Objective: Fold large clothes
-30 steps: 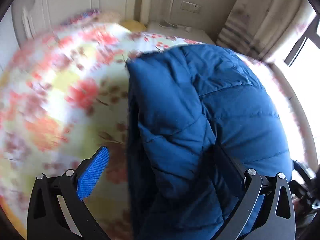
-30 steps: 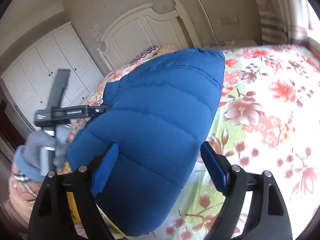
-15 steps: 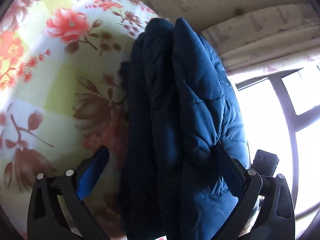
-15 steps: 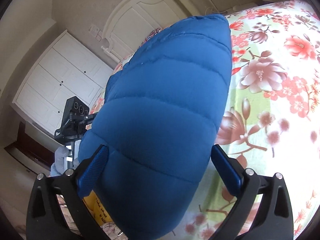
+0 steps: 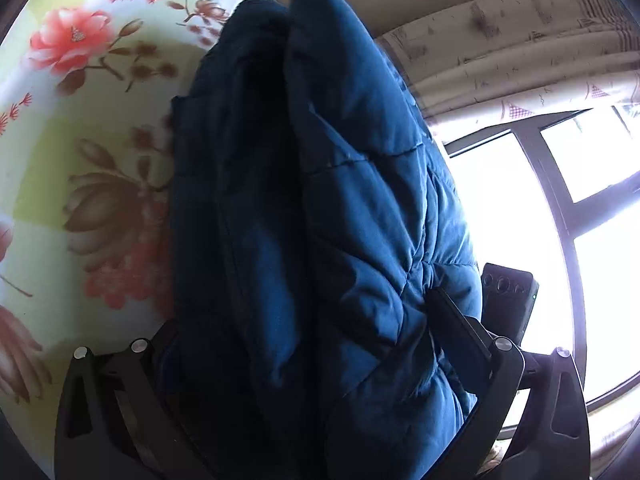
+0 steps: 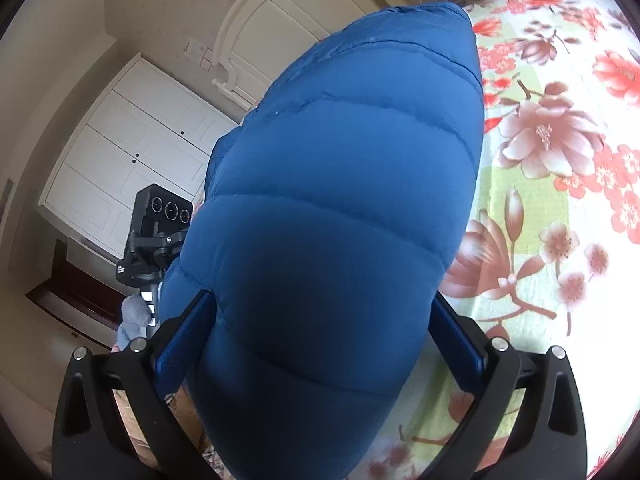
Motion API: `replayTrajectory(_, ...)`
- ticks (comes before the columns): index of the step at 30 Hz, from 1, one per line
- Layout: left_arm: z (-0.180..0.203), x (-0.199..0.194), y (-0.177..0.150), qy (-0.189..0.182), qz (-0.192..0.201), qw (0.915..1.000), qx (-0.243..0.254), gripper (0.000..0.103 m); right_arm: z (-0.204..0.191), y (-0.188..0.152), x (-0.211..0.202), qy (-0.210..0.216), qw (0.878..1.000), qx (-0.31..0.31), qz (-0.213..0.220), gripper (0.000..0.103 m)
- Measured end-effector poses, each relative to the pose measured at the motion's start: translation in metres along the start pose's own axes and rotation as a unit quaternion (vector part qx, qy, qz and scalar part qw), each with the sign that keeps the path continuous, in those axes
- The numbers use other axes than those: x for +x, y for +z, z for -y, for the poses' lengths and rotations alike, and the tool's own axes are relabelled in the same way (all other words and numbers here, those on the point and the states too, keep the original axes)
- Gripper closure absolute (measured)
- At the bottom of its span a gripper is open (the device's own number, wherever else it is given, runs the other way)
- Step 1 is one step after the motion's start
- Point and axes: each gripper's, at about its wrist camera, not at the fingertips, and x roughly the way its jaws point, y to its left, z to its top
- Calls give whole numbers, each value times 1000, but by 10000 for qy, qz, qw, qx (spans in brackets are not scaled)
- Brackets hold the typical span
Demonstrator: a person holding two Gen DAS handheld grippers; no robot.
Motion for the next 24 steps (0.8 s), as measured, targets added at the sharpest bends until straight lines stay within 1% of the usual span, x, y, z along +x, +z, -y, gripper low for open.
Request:
replayTrajectory(1,0,-2,0,-42,56,10000,22,11,-1,-3,-1,-4,10000,-55,83,7)
replayTrajectory(2,1,-5,-5,-85,200,9997,125,14,-5,-7,-3,-65,9995,-227,209,11)
replayTrajectory(3,3,-10,-11,-97,310,9993,202,20,-9,-11,-5,-147,9987,-383,305,19)
replayTrajectory(4,5,-12,-16,-103,432,9986,276,25,-13,-15,-6,-240,9974,-530,421,24)
replayTrajectory(5,9,-14,-22,-88,552,9979,333,26,-18,-18,-8,-330,9961,-634,522,26)
replayTrajectory(7,16,-19,-30,2,823,9957,433,34,-27,-20,-8,-552,9926,-873,644,32)
replayTrajectory(10,32,-18,-36,83,1141,9916,609,41,-39,-17,-12,-842,9852,-1221,856,38)
replayTrajectory(12,40,-15,-32,31,1382,9883,644,42,-42,-11,-15,-975,9802,-1409,996,40)
replayTrajectory(14,51,-4,-19,-1,1546,9853,724,43,-41,-1,-21,-1123,9747,-1584,1111,42)
replayTrajectory(15,56,5,-9,-37,1568,9850,720,43,-39,6,-26,-1216,9720,-1628,1176,42)
replayTrajectory(17,62,19,9,-147,1540,9853,723,43,-32,19,-39,-1362,9686,-1627,1293,42)
replayTrajectory(20,76,51,35,-271,1497,9854,766,44,-15,45,-63,-1612,9631,-1604,1440,42)
replayTrajectory(22,75,71,55,-291,1430,9867,721,44,6,65,-72,-1693,9648,-1499,1343,42)
replayTrajectory(23,75,90,62,-197,1337,9886,671,44,17,71,-74,-1723,9661,-1430,1284,41)
replayTrajectory(24,70,101,66,-107,1235,9907,569,43,32,77,-74,-1753,9694,-1264,1163,36)
